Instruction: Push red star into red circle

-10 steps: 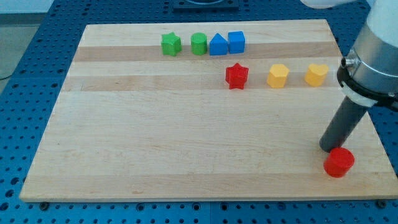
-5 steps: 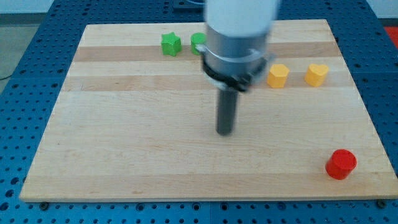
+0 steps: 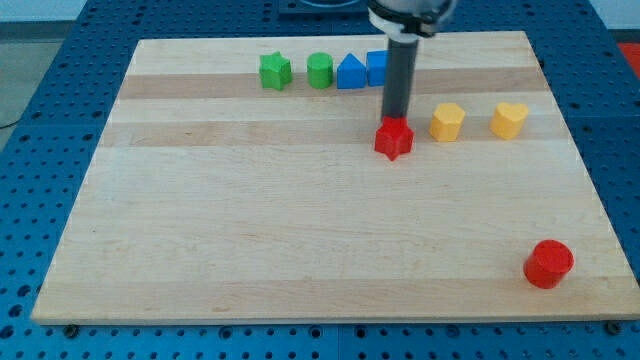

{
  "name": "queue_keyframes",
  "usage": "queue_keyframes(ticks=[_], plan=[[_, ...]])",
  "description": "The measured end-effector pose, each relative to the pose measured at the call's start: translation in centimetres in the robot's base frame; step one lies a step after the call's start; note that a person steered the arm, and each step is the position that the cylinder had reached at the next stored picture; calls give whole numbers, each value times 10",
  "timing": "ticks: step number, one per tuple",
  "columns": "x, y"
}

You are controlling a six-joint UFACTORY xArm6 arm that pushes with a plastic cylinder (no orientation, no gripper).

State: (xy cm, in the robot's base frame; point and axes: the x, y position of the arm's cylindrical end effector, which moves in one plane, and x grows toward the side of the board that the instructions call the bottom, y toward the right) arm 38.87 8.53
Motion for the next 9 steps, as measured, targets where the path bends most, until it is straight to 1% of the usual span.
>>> queue_keyframes(ticks=[1,2,3,4,5,6,8,9], plan=[[32,3],[50,-4],[24,-35],[40,-44],[83,-36],[100,-15],[114,74],[133,90]])
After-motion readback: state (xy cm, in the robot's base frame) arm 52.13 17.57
